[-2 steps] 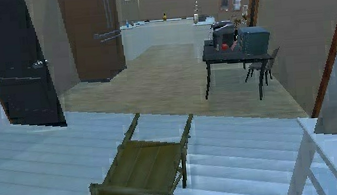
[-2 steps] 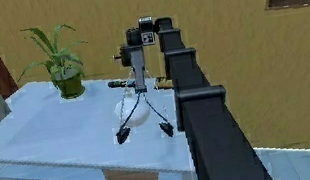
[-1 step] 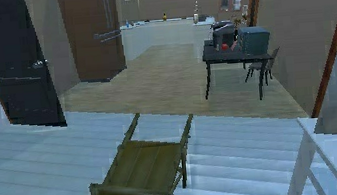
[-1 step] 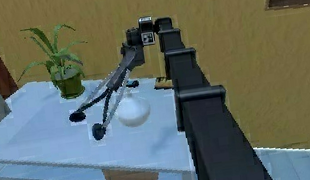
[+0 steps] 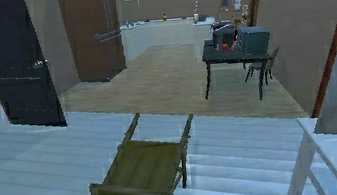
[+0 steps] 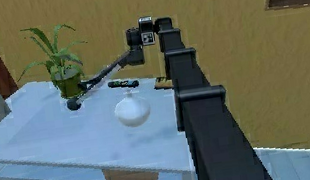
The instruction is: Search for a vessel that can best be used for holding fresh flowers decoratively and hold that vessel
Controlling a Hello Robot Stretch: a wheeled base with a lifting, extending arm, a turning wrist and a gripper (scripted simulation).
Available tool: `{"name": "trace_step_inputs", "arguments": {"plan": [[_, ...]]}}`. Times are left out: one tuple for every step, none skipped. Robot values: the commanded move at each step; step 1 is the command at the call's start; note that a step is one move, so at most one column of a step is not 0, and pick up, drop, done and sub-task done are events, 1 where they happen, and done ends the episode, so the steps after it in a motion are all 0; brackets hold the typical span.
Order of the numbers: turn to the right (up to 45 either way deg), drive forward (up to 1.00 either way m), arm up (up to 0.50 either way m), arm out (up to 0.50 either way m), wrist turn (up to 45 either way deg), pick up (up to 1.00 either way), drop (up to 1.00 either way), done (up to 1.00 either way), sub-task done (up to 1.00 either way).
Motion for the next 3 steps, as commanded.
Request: {"name": "trace_step_inputs", "arguments": {"plan": [[0.0, 0.0, 0.0, 0.0, 45.0, 0.0, 0.0, 0.0, 0.0], [0.0, 0.0, 0.0, 0.0, 21.0, 0.0, 0.0, 0.0, 0.0], [0.0, 0.0, -0.3, 0.0, 0.0, 0.0, 0.0, 0.0, 0.0]]}}
